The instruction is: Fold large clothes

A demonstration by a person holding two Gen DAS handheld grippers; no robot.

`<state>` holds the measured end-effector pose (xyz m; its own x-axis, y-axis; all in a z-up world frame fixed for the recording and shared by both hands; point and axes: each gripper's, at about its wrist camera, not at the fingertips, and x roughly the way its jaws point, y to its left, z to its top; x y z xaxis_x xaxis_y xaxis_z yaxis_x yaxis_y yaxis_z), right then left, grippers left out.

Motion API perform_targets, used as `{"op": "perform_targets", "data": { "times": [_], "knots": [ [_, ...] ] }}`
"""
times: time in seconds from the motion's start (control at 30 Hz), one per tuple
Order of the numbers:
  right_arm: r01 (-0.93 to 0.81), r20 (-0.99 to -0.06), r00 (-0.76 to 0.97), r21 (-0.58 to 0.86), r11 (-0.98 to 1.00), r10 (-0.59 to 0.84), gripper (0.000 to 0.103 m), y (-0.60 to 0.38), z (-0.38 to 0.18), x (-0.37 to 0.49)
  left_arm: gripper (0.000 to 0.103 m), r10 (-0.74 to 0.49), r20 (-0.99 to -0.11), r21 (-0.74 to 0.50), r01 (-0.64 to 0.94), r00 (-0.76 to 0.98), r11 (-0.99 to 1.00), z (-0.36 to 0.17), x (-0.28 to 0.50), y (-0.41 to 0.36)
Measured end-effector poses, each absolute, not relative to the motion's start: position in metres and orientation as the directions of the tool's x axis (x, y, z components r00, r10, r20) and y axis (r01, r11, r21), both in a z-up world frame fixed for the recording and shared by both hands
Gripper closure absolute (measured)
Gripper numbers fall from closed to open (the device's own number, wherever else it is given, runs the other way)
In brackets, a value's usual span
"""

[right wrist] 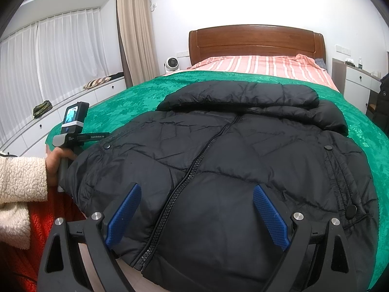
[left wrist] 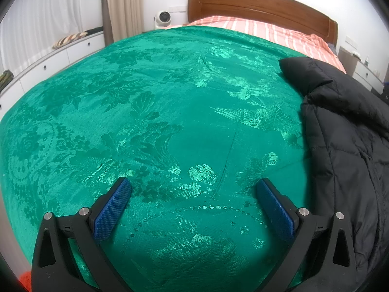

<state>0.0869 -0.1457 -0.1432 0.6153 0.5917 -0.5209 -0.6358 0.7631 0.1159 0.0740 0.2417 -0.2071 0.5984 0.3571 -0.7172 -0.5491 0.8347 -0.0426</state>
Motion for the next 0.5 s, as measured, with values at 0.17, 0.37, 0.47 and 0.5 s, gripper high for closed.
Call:
{"op": "perform_targets", "data": {
  "times": [0.17,0.37,0.47,0.5],
  "knots": [
    [-0.638,-0.525,0.611,0.117,0.762,0.592,0.010,-0.1440,-0.1443,0.0870,0.000,0.357,-0.717,-0.042,-0.549,0.599,0.835,-0.2073,0.0742,0.2418],
    [-0.641,-0.527,0.609,0.115,0.759,0.594,0.010,-0.1434,-0.1449,0.0864,0.000,0.357,-0.717,-0.042,-0.549,0.599,0.835,-0.2076,0.0743,0.2420],
    [-0.642,-0.528,0.607,0.115,0.758,0.594,0.010,-0.1429,-0.1455,0.0862,0.000,0.357,-0.717,-0.042,-0.549,0.599,0.835,-0.2077,0.0743,0.2421],
    [-0.642,-0.528,0.606,0.115,0.758,0.594,0.010,-0.1428,-0.1456,0.0862,0.000,0.358,-0.717,-0.042,-0.549,0.599,0.835,-0.2078,0.0743,0.2421]
  ]
}}
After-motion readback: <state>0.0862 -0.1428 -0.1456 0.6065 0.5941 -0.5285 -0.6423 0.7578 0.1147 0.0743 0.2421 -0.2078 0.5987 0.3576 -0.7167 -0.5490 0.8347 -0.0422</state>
